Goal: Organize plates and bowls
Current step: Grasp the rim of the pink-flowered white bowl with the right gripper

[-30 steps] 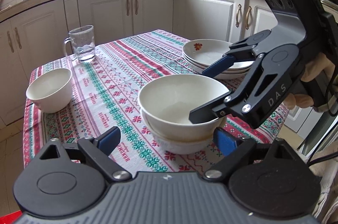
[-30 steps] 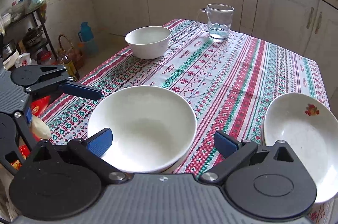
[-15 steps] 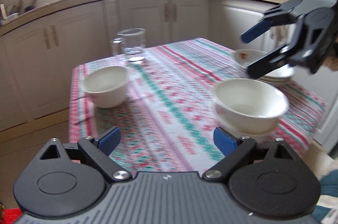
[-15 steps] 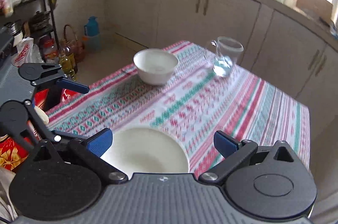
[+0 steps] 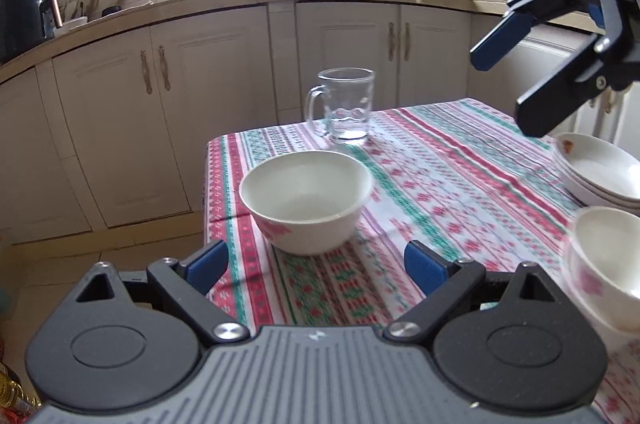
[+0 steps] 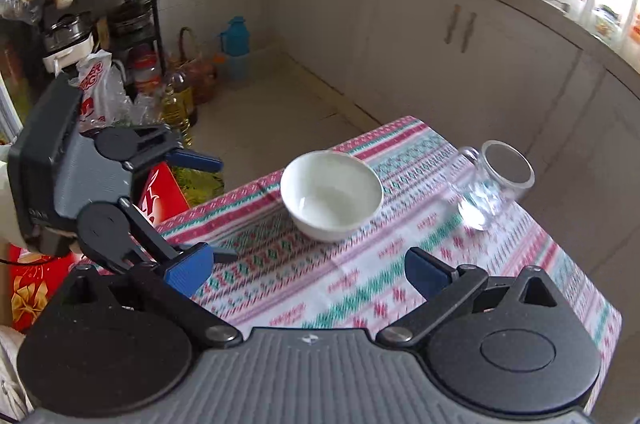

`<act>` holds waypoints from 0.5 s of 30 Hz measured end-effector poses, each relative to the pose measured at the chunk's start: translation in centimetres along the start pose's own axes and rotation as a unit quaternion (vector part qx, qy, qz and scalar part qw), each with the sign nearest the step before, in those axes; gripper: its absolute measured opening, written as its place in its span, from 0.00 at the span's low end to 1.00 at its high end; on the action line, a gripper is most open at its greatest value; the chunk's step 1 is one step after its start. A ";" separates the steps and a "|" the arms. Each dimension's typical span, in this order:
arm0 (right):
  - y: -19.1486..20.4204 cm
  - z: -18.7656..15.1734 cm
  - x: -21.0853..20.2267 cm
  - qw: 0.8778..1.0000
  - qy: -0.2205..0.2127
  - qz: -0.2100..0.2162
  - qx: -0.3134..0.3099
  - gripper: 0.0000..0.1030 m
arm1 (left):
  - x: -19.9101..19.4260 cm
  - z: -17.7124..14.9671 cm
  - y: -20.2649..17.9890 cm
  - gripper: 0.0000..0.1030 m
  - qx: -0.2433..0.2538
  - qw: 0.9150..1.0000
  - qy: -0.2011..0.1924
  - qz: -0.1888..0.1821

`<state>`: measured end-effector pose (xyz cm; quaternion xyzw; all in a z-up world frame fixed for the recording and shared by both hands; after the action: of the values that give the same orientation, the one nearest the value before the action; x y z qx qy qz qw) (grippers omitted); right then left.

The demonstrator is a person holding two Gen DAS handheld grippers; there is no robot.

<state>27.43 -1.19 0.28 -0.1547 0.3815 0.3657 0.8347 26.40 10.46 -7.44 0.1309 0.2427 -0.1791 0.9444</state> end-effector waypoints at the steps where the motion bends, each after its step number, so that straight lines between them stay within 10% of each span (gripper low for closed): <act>1: -0.3 0.6 0.7 1.000 0.006 0.005 -0.001 1.00 | 0.6 0.1 0.2 0.92 -0.001 1.000 0.002 -0.001; 15: -3.2 3.9 11.3 0.997 0.062 0.047 0.018 1.00 | 5.7 0.2 0.9 0.92 0.002 1.000 0.001 -0.006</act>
<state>36.76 4.32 -5.67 -0.1443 0.4457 0.3875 0.7940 31.52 9.58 -9.99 0.1316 0.2437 -0.1855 0.9428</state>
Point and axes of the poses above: each gripper's, at about its wrist camera, not at the fingertips, and x roughly the way its jaws point, y to its left, z to its top, the point moved 8 cm from there along x, roughly the way its jaws point, and after that the axes turned 7 degrees about x, right-handed, at the moved point
